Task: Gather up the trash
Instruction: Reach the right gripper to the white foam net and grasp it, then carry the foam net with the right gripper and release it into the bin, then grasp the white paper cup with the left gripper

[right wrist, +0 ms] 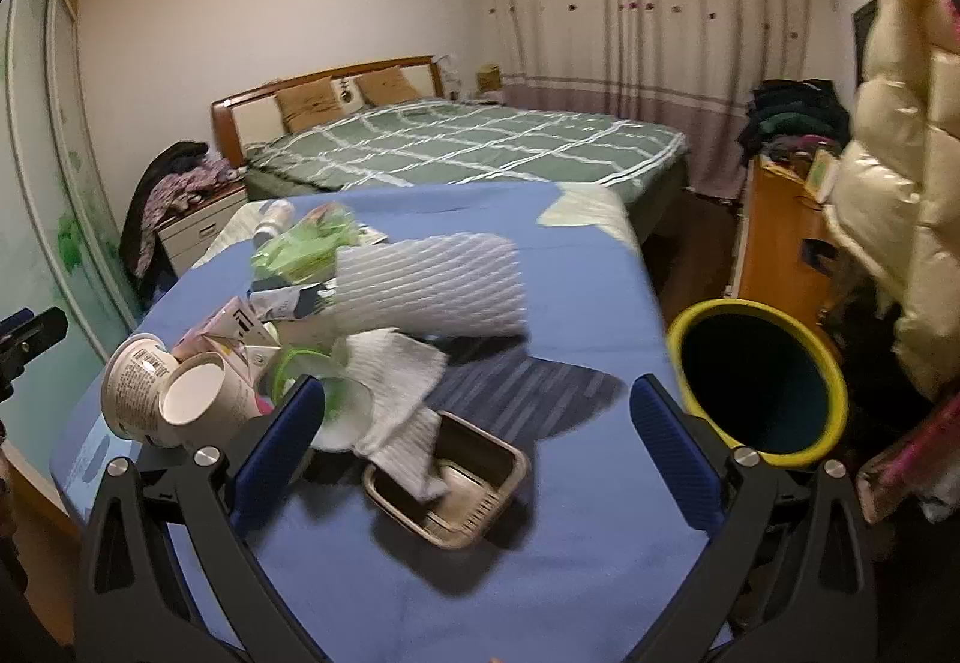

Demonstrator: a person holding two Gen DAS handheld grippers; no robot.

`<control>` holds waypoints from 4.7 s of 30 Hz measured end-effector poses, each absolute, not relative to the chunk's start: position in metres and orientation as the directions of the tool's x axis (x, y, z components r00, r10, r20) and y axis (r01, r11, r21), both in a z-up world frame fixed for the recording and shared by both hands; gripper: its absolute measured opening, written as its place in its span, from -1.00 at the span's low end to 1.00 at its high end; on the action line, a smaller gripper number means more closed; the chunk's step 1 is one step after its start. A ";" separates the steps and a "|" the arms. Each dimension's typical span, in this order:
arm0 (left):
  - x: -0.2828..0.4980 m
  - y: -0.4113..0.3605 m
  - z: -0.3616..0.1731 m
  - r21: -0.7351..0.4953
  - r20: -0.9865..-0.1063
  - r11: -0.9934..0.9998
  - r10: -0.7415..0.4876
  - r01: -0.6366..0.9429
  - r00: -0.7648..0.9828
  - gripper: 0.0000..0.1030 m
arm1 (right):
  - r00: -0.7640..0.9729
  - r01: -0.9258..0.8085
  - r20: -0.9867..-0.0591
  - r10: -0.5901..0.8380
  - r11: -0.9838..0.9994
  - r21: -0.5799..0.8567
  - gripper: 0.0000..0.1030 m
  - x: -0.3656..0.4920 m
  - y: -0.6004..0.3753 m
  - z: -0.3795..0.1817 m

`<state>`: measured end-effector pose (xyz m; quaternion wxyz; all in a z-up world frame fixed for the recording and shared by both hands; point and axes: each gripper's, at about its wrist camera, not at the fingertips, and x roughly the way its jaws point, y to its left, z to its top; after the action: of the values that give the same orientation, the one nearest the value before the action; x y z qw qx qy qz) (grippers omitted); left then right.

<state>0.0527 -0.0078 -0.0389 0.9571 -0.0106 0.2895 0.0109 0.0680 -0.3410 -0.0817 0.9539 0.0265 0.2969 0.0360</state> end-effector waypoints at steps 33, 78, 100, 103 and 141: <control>0.110 0.013 -0.068 -0.039 -0.606 0.998 0.012 -0.046 0.795 0.93 | 0.640 -0.152 -0.742 0.201 0.979 0.134 -0.25 0.244 -0.266 -0.122; 0.111 -0.029 -0.069 -0.015 -0.614 0.999 -0.040 0.039 0.789 0.93 | 0.695 0.301 -0.705 -0.143 0.948 0.104 -0.60 0.218 -0.546 -0.136; 0.113 -0.015 -0.102 0.001 -0.667 1.000 -0.007 0.011 0.745 0.93 | 0.793 0.224 -0.606 -0.058 0.953 0.202 0.05 0.160 -0.500 -0.104; 0.111 -0.013 -0.110 0.005 -0.678 1.000 -0.017 0.028 0.735 0.93 | 0.793 0.213 -0.608 -0.050 0.956 0.200 0.05 0.160 -0.494 -0.102; 0.099 -0.107 -0.103 -0.058 -0.682 0.925 -0.312 0.376 0.661 0.57 | 0.799 0.166 -0.602 0.019 0.954 0.250 0.14 0.156 -0.485 -0.111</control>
<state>0.0993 -0.1070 -0.1033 0.9103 0.0438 0.3657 -0.1888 0.1556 -0.4852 -0.1105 0.9369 0.1465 0.3149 -0.0392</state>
